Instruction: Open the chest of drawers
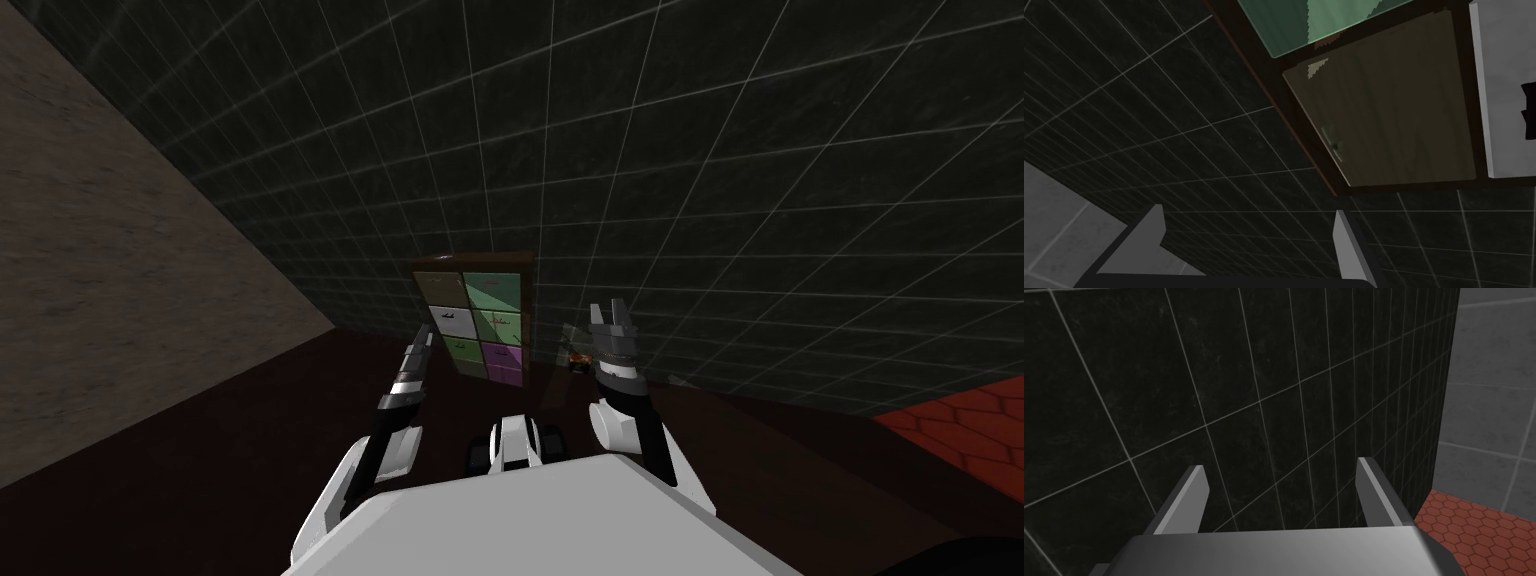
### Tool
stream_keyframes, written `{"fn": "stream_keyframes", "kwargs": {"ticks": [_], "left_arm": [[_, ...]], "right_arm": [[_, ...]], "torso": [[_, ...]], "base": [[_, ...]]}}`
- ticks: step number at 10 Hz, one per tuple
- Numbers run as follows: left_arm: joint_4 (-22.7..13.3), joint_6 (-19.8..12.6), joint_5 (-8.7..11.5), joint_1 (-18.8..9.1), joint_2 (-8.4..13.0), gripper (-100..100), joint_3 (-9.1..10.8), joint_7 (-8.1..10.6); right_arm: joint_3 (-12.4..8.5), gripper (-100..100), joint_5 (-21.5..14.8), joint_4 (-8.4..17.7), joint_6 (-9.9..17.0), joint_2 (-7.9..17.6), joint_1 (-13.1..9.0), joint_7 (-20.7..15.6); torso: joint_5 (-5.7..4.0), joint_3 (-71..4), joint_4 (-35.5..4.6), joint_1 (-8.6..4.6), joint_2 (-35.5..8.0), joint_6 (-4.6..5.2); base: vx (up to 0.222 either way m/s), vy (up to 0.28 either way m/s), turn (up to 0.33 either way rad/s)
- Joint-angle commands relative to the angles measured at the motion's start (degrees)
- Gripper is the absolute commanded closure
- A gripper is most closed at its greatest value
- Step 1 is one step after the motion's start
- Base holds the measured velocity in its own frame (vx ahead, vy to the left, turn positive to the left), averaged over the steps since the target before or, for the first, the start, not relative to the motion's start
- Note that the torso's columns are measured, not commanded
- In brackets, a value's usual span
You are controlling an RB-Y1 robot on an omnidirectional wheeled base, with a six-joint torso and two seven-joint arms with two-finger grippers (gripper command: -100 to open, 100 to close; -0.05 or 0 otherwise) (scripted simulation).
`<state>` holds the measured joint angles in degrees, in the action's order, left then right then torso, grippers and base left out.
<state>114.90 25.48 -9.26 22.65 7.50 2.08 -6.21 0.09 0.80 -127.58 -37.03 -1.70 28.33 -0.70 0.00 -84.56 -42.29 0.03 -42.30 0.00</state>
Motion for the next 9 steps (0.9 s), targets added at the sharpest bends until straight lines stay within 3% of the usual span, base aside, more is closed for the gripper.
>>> {"fn": "stream_keyframes", "kwargs": {"ticks": [1,9], "left_arm": [[-2.8,0.4,-0.4,-0.5,-0.3,-100,-0.37,-0.53],[-12.2,1.5,-1.7,-2.6,-1.0,-100,-1.34,-2.11]], "right_arm": [[0.0,0,0.0,0.0,0.0,0.0,0.0,0.0],[0.0,0,0.0,0.0,0.0,0.0,0.0,0.0]], "torso": [[0.00,0.0,0.0,-0.01,0.0,0.00],[-0.01,0.0,0.0,-0.03,0.1,0.00]], "base": [[0.049,-0.070,-0.022],[0.060,-0.079,-0.026]]}}
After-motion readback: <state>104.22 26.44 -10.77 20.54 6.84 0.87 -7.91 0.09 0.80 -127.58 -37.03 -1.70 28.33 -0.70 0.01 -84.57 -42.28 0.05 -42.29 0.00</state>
